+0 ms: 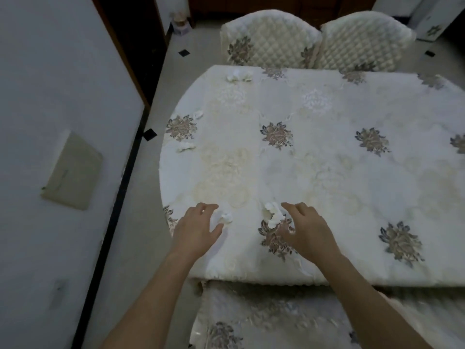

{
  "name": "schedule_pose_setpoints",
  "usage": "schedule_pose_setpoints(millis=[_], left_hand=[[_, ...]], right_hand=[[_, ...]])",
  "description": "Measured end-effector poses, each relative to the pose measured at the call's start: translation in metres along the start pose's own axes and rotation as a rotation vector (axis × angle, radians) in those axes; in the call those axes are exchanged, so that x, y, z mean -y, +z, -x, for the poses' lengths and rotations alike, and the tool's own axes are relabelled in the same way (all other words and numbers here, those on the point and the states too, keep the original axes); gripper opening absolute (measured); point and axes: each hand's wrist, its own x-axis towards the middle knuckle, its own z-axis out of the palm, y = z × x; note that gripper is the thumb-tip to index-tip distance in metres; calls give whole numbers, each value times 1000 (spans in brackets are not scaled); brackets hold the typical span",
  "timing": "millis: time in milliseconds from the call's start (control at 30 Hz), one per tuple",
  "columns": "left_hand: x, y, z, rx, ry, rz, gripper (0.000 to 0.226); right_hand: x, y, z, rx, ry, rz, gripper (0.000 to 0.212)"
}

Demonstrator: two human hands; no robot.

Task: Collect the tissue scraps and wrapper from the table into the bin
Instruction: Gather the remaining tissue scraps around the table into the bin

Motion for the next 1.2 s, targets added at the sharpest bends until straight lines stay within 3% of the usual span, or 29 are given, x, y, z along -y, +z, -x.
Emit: schedule_pose_setpoints(millis=[367, 867, 1000, 1200], left_hand=[[6, 36, -30, 113, 59, -7, 46], [-10, 63, -46, 5, 72, 43, 16], [-12, 67, -50, 0, 62, 26, 12], [-16, 58, -46, -28, -34, 252, 10]], right_hand=[[-19, 38, -37, 147, 70, 57, 75], [-23, 67, -53, 10, -15, -21, 36], [-17, 74, -56, -72, -18, -28, 17], [-6, 63, -52, -64, 169, -326, 17]])
